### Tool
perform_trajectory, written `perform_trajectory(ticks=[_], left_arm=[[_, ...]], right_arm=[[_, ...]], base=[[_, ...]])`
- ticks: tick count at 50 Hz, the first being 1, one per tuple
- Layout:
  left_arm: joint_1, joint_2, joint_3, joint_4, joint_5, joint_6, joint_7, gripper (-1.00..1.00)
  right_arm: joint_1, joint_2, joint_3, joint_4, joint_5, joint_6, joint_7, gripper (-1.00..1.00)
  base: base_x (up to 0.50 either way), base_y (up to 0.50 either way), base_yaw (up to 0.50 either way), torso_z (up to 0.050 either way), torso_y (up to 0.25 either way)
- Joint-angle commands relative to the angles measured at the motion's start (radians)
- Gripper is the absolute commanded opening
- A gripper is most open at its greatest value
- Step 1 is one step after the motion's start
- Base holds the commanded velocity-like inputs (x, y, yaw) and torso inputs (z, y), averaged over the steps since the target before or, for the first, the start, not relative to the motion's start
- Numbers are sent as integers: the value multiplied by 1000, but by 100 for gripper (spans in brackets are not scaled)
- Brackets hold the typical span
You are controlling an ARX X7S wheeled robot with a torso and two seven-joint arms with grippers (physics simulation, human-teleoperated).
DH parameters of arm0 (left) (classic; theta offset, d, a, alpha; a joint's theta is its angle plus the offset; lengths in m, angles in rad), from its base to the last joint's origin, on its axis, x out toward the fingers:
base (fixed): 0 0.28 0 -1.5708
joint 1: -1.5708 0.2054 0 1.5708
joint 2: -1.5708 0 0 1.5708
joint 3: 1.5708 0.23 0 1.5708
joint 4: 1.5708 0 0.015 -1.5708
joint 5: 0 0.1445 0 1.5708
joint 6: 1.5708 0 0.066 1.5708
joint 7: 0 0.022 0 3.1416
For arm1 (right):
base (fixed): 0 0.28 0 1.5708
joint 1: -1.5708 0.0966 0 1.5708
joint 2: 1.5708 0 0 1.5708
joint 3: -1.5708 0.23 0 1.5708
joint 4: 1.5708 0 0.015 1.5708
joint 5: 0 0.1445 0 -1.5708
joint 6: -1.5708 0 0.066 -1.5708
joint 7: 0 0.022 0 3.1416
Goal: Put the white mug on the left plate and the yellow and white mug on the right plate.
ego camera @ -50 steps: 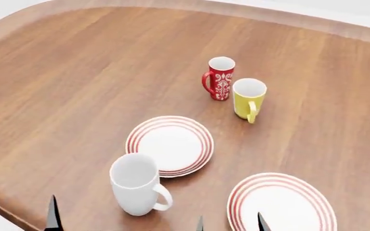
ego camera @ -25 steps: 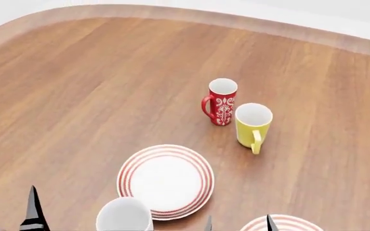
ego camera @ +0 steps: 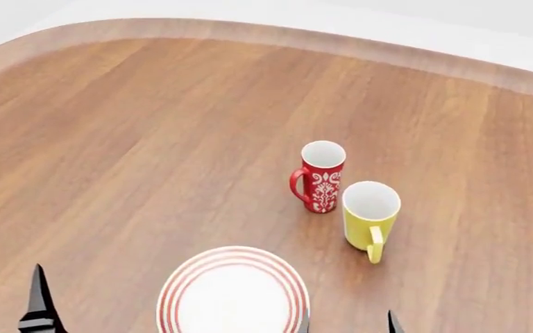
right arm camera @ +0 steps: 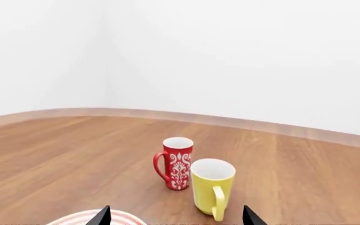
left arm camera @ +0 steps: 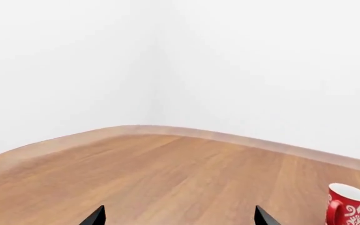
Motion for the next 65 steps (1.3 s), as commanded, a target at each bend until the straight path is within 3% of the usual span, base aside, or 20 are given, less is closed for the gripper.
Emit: perform_trajectory(ticks=[1,15,21,28,48,55,65], left_arm=[[-18,12,-21,-29,23,-25,25,100],[-13,0,-45,11,-7,-44,4,100],[-16,1,-70,31,-29,-58,-21,100],[-22,6,-82,67,-53,-92,-49,100],[11,2,-115,156,-71,-61,-85,100],[92,-26,-195,315,-138,-47,-109,100],[106,-40,-205,349,-162,-64,-120,100]], right_arm=[[21,-19,27,34,-1,-4,-20,100],[29,-4,8,56,-4,6,-24,100],[-38,96,-18,-96,9,130,-86,100],[-118,232,51,-304,125,320,-116,100],[-154,355,104,-514,225,535,-119,100],[-146,376,83,-568,228,591,-116,100],[-88,425,-22,-525,257,639,-251,100]], base=[[0,0,0,0,0],[0,0,0,0,0],[0,0,0,0,0],[0,0,0,0,0],[0,0,0,0,0],[0,0,0,0,0],[0,0,0,0,0]])
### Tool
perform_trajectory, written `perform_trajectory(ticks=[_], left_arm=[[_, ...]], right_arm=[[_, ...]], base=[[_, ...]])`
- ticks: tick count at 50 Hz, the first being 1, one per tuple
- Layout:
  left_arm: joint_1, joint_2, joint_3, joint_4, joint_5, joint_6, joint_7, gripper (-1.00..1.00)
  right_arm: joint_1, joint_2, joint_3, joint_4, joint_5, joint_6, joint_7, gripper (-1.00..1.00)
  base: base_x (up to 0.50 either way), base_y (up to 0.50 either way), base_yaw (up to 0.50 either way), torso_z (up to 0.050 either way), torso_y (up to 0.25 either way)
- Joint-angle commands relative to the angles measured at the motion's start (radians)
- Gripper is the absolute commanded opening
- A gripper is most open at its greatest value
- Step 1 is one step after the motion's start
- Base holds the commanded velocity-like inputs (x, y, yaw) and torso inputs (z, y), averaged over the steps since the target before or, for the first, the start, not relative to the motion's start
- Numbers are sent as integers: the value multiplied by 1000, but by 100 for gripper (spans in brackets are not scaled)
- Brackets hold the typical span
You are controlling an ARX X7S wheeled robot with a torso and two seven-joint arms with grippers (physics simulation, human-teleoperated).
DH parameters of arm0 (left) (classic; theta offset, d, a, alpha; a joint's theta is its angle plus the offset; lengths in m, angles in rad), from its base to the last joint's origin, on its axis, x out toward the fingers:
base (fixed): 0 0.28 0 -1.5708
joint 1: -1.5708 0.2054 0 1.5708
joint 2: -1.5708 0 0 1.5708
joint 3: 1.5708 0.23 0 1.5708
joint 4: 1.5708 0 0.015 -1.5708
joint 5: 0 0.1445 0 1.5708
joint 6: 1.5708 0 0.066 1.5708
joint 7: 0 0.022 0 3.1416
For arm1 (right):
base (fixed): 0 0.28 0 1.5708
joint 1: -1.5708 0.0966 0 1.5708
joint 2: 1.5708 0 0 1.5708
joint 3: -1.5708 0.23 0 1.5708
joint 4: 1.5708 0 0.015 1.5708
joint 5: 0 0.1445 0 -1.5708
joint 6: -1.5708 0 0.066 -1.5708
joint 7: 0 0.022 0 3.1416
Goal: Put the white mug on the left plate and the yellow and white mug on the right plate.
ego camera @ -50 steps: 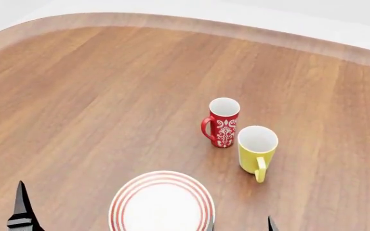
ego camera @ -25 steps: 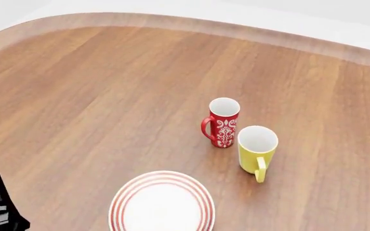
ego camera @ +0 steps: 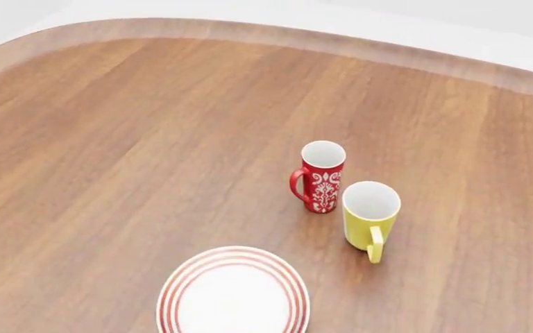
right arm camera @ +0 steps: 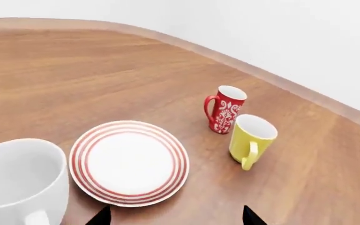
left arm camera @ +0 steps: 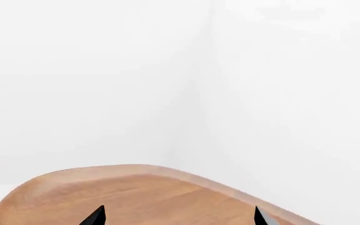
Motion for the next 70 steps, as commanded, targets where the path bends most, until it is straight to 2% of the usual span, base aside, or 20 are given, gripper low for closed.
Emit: perform_trajectory(ticks=[1,28,44,70], left_arm=[[19,1,-51,43,-4,-30,13,100],[18,-5,-51,42,-21,-32,-6,100],[19,-10,-45,37,-23,-22,-5,100],[24,-12,-30,53,-22,-21,-23,100]], right_arm=[[63,24,-43,40,33,55,-137,100],[267,12,-114,208,146,128,-344,100],[421,-50,-246,372,108,146,-463,100],[529,-42,-362,453,69,182,-577,100]], base=[[0,0,0,0,0],[0,0,0,0,0],[0,0,0,0,0],[0,0,0,0,0]])
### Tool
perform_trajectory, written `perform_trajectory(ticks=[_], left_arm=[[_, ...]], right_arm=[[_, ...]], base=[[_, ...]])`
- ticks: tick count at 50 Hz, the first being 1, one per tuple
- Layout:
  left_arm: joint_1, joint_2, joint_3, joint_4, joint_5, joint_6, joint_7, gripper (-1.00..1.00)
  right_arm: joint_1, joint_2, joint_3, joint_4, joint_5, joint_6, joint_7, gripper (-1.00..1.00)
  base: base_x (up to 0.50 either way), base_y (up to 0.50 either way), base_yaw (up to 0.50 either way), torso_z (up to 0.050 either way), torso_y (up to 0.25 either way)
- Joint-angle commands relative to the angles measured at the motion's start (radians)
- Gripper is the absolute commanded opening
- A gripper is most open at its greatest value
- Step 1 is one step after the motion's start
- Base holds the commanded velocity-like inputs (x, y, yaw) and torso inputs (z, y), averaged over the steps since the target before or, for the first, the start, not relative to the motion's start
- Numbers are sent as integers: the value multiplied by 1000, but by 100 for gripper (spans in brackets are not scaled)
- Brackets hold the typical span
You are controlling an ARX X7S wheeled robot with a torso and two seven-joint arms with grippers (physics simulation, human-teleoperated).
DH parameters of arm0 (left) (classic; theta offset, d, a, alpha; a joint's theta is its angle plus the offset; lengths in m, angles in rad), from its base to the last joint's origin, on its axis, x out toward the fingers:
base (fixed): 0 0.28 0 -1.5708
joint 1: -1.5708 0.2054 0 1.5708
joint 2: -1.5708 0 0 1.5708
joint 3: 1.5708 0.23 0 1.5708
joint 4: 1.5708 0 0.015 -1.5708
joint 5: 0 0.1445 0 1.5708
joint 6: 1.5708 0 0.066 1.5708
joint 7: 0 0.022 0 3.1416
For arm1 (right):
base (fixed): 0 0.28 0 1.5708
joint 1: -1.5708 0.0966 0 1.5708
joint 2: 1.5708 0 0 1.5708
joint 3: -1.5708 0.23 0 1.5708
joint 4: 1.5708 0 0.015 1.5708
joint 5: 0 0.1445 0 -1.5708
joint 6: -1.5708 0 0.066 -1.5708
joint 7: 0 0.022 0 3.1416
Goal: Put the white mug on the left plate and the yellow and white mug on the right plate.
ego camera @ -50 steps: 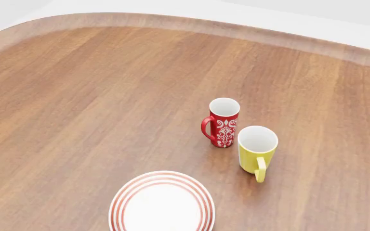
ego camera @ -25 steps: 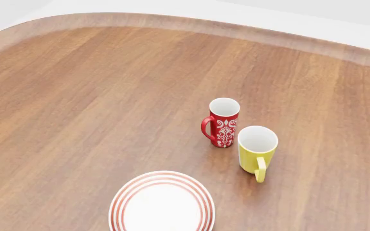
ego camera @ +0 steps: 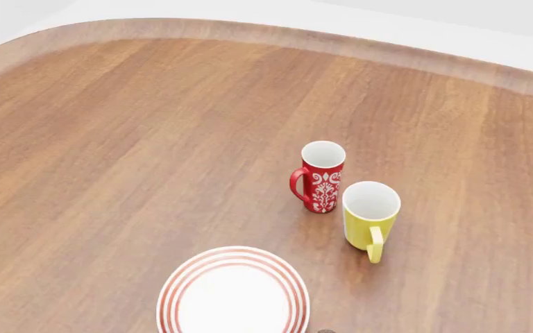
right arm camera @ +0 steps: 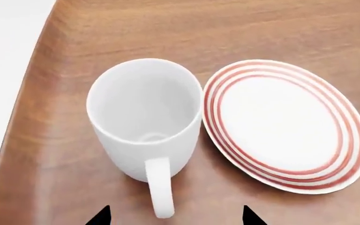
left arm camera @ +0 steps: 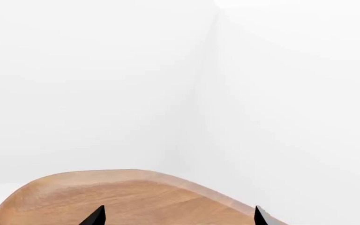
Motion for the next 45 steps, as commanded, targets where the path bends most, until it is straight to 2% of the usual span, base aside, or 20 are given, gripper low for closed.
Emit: perform_trajectory(ticks=[1,19,45], left_arm=[[-11,18,-10,-24,39,-23,23,100],[-2,8,-13,-17,34,-17,17,100],[10,-6,-32,-2,6,-14,3,100]], right_arm=[[66,-16,-3,48,-5,18,-80,100],[145,-44,-68,78,-21,27,-147,100],[179,-120,-101,325,-46,-73,-203,100]], base=[[0,0,0,0,0],[0,0,0,0,0],[0,0,0,0,0]])
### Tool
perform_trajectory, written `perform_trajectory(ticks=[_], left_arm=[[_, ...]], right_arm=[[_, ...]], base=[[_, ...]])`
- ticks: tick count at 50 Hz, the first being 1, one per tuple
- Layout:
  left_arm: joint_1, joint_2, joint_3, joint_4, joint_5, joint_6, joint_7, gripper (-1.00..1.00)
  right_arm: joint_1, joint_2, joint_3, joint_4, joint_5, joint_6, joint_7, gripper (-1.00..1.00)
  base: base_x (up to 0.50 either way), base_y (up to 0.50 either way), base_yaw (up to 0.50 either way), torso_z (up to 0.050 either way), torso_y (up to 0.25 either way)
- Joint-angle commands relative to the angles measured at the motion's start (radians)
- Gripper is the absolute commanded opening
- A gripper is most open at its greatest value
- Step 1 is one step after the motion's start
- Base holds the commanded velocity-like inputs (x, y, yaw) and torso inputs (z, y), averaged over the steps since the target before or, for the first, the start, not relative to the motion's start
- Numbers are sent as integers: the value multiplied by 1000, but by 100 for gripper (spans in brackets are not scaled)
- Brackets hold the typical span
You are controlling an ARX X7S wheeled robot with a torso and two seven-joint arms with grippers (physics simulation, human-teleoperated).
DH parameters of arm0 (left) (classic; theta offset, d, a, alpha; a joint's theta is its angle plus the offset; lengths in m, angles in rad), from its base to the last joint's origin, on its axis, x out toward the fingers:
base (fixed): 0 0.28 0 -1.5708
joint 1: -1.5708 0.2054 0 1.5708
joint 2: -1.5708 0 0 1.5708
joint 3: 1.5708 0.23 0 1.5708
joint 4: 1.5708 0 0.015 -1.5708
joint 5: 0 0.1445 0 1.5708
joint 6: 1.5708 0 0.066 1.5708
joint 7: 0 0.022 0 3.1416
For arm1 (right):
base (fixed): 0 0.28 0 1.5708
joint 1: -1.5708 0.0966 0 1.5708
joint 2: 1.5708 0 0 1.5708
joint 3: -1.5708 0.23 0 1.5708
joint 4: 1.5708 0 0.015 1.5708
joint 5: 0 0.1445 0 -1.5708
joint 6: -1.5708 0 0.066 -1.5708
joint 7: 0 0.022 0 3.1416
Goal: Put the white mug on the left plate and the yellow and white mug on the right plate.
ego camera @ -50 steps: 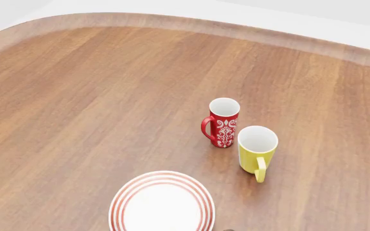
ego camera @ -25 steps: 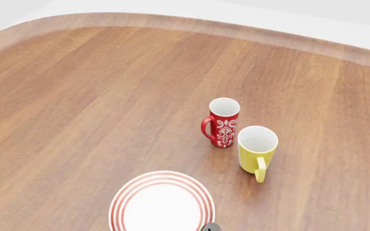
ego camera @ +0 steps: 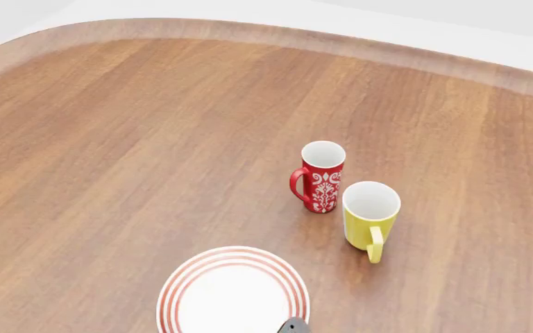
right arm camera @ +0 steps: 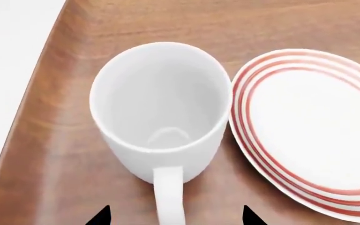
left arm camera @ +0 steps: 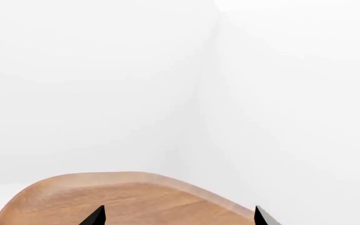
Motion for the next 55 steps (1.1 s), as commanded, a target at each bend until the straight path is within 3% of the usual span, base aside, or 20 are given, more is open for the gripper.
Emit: perform_trajectory(ticks=[1,54,55], left_arm=[[-13,13,-22,-29,27,-24,25,100],[-21,4,0,-33,25,-17,8,100],[-21,3,-2,-35,22,-17,8,100]], right_arm=[[32,-54,21,121,-7,-40,-56,100],[88,-99,-62,228,-36,-26,-107,100],[85,-97,-63,223,-35,-27,-108,-100]], base=[[0,0,0,0,0],[0,0,0,0,0],[0,0,0,0,0]])
